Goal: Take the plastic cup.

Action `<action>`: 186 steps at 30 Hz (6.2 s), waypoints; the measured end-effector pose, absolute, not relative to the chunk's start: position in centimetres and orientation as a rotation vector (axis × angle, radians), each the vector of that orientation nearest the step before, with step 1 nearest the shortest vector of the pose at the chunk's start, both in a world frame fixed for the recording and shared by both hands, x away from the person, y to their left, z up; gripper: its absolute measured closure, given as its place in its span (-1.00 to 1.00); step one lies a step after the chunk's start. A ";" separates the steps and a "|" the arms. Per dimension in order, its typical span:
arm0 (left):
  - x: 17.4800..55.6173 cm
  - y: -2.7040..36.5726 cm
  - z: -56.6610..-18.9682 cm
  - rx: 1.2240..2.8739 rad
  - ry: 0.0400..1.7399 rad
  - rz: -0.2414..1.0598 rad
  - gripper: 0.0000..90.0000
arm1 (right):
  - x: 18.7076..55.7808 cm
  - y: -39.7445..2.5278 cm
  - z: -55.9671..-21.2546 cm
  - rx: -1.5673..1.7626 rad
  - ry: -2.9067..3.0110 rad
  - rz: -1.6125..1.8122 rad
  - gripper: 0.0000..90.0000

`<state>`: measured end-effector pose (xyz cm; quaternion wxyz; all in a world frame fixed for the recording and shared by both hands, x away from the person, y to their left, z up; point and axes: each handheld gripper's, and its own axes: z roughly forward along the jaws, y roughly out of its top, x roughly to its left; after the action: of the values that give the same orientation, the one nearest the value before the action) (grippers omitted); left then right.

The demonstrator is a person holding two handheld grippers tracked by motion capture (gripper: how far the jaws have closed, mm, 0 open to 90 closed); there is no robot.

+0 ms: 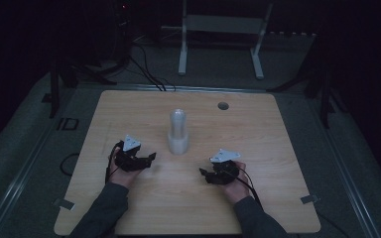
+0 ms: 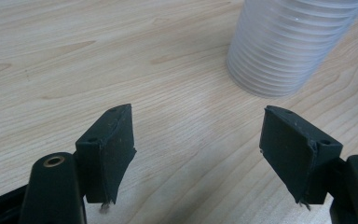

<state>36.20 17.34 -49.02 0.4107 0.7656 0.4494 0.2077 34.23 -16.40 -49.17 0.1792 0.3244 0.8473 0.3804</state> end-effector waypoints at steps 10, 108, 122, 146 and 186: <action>35.8 17.9 -47.6 1.889 1.066 0.494 -0.41 | 34.6 -15.4 -48.5 0.911 2.402 1.106 -0.13; 42.1 9.6 -37.5 1.913 0.763 0.466 -0.44 | 39.7 -10.3 -45.4 0.911 2.308 1.284 -0.35; 42.0 9.4 -37.2 1.907 0.744 0.460 -0.27 | 40.5 -9.5 -45.6 0.878 2.307 1.291 -0.55; 42.0 9.4 -37.0 1.896 0.763 0.457 -0.14 | 40.8 -8.5 -45.7 0.834 2.268 1.299 -0.48; 41.5 9.9 -33.3 1.845 0.711 0.465 -0.09 | 40.6 -8.9 -45.3 0.833 2.285 1.319 -0.58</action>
<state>41.48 9.94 -33.29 0.5273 0.7718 0.2973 0.1947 40.62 -8.85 -45.35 0.1863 0.2957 0.8115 0.4684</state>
